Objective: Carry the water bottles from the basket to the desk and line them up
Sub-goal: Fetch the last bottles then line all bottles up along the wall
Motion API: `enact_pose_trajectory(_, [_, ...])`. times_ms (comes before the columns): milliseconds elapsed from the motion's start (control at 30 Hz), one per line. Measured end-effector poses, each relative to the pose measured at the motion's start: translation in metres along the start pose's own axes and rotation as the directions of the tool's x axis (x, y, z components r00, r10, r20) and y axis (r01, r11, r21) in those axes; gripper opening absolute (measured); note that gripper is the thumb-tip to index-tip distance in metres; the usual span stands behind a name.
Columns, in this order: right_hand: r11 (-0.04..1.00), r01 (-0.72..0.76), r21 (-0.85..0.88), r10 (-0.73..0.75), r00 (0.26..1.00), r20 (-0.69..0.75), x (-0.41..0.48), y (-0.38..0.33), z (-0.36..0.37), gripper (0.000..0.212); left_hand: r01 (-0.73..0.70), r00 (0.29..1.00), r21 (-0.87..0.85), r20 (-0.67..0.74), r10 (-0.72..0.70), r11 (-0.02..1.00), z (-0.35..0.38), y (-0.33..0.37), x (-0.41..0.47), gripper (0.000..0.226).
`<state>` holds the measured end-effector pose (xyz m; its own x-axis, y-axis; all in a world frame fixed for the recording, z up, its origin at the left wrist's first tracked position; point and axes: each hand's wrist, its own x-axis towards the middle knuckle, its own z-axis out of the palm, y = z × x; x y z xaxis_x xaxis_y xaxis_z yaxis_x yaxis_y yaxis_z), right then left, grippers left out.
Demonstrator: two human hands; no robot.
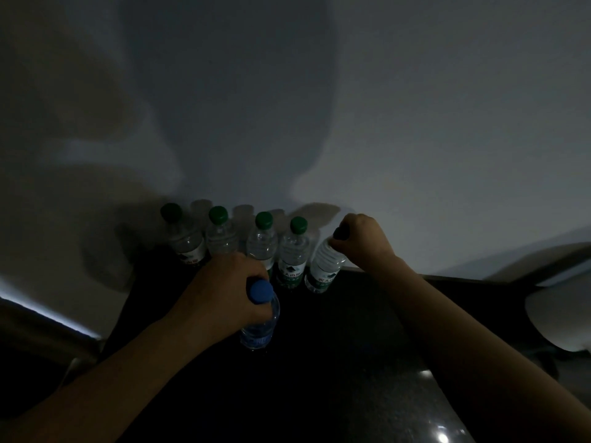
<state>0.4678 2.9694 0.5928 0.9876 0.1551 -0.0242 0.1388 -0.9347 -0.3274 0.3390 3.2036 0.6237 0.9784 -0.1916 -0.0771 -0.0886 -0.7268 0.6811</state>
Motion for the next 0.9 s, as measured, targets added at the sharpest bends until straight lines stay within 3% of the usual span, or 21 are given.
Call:
enact_pose_trajectory(300, [1.000,-0.007,-0.017,0.007,1.000,0.007,-0.027,0.017,-0.011,0.044,-0.060,0.998,0.035,0.001,0.060,0.998,0.007,0.019,-0.001,0.016])
enact_pose_trajectory(467, [0.979,-0.035,-0.202,0.081,0.972,0.220,-0.062,0.049,-0.027,0.033,-0.071,0.997,0.029,0.032,0.070,0.997,0.017,0.037,0.005,0.014])
enact_pose_trajectory(600, [0.975,-0.040,-0.220,0.111,0.940,0.324,-0.095,0.073,-0.034,0.020,-0.092,0.995,0.052,0.050,0.090,0.994,0.032,0.056,0.014,0.016])
enact_pose_trajectory(733, [0.981,-0.065,-0.185,0.121,0.943,0.309,-0.125,0.097,-0.034,0.014,-0.113,0.991,0.066,0.077,0.108,0.991,0.050,0.079,0.027,0.017])
enact_pose_trajectory(900, [0.990,-0.101,-0.100,0.124,0.957,0.263,-0.157,0.124,-0.034,0.021,-0.163,0.983,0.101,0.104,0.152,0.981,0.077,0.108,0.048,0.015])
